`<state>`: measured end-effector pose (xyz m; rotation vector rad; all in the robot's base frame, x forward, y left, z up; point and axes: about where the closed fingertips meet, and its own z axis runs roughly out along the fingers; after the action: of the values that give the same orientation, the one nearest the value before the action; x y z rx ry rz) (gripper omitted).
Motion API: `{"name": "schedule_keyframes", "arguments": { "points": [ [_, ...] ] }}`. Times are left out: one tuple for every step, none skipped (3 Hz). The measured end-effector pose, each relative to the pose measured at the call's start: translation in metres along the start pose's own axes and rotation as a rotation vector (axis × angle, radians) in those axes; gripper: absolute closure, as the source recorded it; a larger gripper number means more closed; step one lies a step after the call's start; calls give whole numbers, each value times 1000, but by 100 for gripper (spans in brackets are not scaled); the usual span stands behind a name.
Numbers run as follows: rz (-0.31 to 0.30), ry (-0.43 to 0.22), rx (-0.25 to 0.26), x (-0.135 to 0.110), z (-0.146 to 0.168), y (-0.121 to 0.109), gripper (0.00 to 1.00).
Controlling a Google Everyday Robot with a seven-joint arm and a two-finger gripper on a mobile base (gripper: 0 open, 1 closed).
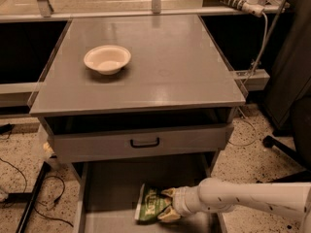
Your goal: Pick green jalapeno chip bag from middle drawer and place on counter
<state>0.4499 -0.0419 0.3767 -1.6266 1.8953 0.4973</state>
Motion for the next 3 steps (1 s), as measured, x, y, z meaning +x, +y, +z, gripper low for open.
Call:
{"name": "schedule_keyframes", "arguments": {
  "points": [
    [0,0,0,0,0,0,66],
    [0,0,0,0,0,0,89],
    [-19,-7,-16,-15,-19,3,100]
  ]
}}
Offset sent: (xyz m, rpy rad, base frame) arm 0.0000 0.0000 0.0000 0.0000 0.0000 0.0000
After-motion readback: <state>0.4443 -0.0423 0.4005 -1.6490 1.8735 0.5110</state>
